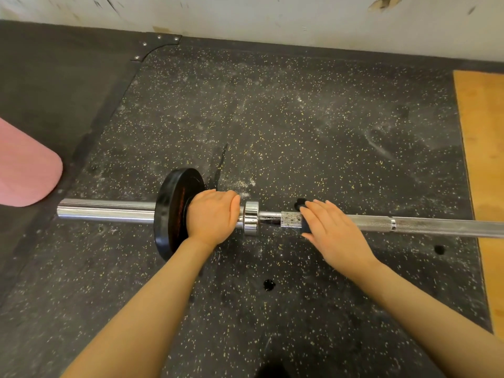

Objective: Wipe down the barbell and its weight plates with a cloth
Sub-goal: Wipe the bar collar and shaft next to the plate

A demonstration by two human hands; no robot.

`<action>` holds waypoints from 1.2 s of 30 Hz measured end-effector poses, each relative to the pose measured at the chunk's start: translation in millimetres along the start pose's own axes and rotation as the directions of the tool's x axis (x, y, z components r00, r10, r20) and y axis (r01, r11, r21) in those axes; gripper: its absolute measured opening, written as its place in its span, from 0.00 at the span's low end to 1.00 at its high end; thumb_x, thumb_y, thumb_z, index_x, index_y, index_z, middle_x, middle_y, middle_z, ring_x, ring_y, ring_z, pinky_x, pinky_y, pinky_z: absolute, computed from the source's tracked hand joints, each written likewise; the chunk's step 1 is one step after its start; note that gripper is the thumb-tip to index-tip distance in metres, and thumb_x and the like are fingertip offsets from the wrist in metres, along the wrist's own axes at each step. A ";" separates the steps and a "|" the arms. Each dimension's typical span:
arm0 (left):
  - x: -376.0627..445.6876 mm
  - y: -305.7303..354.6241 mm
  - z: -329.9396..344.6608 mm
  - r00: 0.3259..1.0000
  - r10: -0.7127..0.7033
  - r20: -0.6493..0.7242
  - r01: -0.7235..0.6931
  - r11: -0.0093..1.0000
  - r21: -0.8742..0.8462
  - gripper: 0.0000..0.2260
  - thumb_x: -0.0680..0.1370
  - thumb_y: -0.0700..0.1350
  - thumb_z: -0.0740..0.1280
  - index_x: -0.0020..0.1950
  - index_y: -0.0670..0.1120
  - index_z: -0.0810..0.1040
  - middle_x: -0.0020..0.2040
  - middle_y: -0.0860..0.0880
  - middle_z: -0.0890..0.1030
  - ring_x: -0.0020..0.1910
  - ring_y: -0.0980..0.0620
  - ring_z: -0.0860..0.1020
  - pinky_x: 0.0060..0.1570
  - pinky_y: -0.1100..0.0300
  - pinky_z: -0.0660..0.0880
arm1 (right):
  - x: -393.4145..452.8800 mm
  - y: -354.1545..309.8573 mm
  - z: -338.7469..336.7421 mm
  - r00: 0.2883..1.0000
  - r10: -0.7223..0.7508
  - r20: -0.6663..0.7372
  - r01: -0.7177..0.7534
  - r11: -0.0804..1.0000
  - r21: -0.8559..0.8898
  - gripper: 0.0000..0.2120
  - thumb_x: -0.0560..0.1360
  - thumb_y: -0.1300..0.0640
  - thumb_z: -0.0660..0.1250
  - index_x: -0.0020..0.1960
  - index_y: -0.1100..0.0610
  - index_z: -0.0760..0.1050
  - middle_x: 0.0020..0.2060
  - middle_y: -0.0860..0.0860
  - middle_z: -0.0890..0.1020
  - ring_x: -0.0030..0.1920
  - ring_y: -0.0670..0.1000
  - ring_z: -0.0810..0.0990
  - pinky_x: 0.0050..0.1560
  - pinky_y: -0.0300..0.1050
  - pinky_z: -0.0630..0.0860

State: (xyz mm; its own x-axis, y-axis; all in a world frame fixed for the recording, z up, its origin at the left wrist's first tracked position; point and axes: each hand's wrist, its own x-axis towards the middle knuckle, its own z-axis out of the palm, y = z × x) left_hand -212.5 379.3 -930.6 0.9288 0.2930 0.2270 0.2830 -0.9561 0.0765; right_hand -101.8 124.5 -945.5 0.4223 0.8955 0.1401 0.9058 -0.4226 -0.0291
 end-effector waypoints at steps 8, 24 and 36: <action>8.7 1.3 -4.8 1.000 0.020 0.003 -0.020 1.000 -0.010 0.18 0.79 0.49 0.53 0.33 0.48 0.73 0.26 0.54 0.71 0.26 0.51 0.70 0.34 0.60 0.60 | -6.4 16.1 -5.8 0.995 0.098 0.031 -0.099 0.994 0.047 0.25 0.75 0.50 0.64 0.67 0.64 0.73 0.62 0.60 0.78 0.63 0.60 0.77 0.68 0.57 0.69; 7.7 9.3 -1.1 0.969 0.238 0.067 -0.226 0.963 -0.148 0.23 0.82 0.53 0.52 0.70 0.43 0.73 0.69 0.46 0.74 0.69 0.48 0.72 0.71 0.47 0.65 | 54.2 -31.1 4.2 0.974 0.135 -0.182 -0.118 0.988 0.100 0.27 0.70 0.55 0.75 0.64 0.67 0.75 0.60 0.61 0.80 0.61 0.60 0.79 0.63 0.57 0.74; 26.6 -0.4 8.8 0.956 0.280 0.091 -0.272 0.958 -0.095 0.24 0.81 0.52 0.52 0.73 0.41 0.69 0.71 0.45 0.72 0.69 0.46 0.73 0.66 0.49 0.70 | 73.9 -30.4 14.8 0.985 0.135 -0.106 -0.137 0.991 -0.004 0.31 0.71 0.49 0.73 0.67 0.67 0.72 0.63 0.61 0.78 0.65 0.60 0.76 0.66 0.56 0.72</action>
State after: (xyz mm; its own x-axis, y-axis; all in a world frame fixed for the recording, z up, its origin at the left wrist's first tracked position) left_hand -185.8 387.5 -933.1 0.9886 0.0113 0.1502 -0.0044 -0.9946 0.1039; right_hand -97.6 205.6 -949.0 0.5352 0.8101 0.2394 0.8395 -0.5415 -0.0444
